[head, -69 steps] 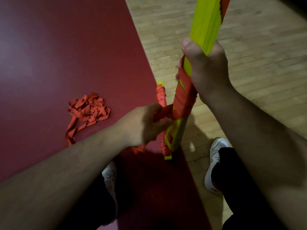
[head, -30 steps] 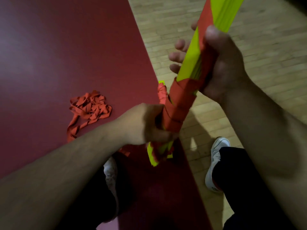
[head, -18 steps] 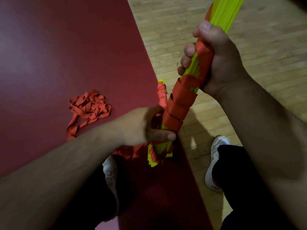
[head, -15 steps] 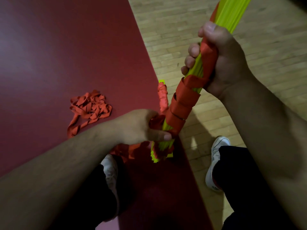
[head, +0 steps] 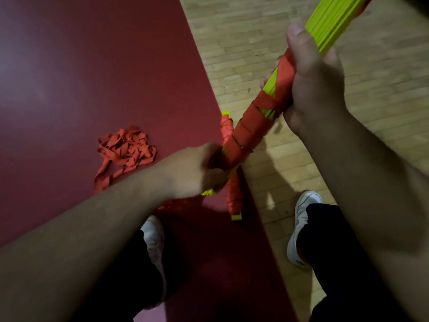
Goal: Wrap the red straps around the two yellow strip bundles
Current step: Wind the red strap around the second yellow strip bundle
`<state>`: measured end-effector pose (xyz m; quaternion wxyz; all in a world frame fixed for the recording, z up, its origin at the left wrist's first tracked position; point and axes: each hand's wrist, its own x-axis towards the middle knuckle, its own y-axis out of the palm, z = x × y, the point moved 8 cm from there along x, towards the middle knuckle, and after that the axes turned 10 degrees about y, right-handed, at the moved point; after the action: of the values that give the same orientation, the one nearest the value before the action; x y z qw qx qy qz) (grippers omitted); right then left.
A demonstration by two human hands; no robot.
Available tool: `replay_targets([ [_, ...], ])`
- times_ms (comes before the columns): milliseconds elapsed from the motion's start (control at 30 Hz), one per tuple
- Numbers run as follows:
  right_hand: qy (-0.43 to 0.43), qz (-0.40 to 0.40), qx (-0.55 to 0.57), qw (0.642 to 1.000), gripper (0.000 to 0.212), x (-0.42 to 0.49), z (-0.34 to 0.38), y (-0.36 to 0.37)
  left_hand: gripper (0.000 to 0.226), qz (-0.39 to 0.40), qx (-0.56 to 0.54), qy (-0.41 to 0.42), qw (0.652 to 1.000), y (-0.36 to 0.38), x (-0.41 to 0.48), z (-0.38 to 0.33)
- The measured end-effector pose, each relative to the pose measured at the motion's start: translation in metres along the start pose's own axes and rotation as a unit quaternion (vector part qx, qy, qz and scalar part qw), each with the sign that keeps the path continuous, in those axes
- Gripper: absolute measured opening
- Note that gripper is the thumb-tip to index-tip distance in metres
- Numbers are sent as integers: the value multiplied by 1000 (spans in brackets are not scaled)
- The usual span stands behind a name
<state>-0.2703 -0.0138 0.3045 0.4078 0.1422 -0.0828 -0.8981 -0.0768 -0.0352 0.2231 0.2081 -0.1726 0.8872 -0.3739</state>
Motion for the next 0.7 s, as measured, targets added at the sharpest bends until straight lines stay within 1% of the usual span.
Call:
replay_targets([
  [67, -26, -28, -7, 999, 35, -4, 2, -1, 41, -57, 76, 15, 995, -1, 0, -6],
  [133, -25, -32, 5, 999, 37, -7, -2, 2, 54, -133, 152, -12, 979, -3, -3, -5],
  [200, 2, -8, 45, 999, 41, -6, -6, 6, 59, -188, 167, -33, 967, -13, -4, -2],
  [233, 12, 21, 63, 998, 40, -6, -7, 10, 55, -199, 152, -21, 968, -18, -3, -1],
  [300, 17, 107, 82, 991, 40, -3, -5, 17, 41, -168, 82, 28, 982, -25, 0, -1],
  [367, 51, 222, 84, 970, 59, -2, -7, 26, 34, -101, 4, 77, 992, -23, 1, -4],
  [433, 111, 347, 88, 927, 76, -10, -15, 37, 17, -45, -105, 114, 987, -12, -2, -13],
  [467, 131, 393, 94, 905, 79, -14, -18, 40, 13, -17, -163, 120, 979, -6, -4, -17],
  [500, 146, 421, 108, 889, 79, -17, -21, 40, 17, 4, -209, 124, 970, -2, -5, -19],
  [533, 160, 433, 119, 879, 76, -19, -22, 40, 19, 29, -246, 125, 961, 3, -7, -21],
  [567, 166, 435, 123, 876, 70, -21, -22, 40, 15, 49, -262, 123, 956, 7, -7, -20],
  [600, 164, 422, 117, 884, 58, -22, -22, 40, 9, 61, -265, 115, 955, 9, -7, -20],
  [633, 156, 389, 104, 902, 40, -19, -22, 39, 7, 59, -253, 110, 959, 8, -6, -19],
  [667, 143, 330, 89, 929, 21, -14, -21, 36, 8, 42, -230, 100, 967, 6, -4, -17],
  [700, 133, 266, 79, 952, 6, -10, -19, 33, 10, 13, -188, 86, 978, 2, -1, -13],
])
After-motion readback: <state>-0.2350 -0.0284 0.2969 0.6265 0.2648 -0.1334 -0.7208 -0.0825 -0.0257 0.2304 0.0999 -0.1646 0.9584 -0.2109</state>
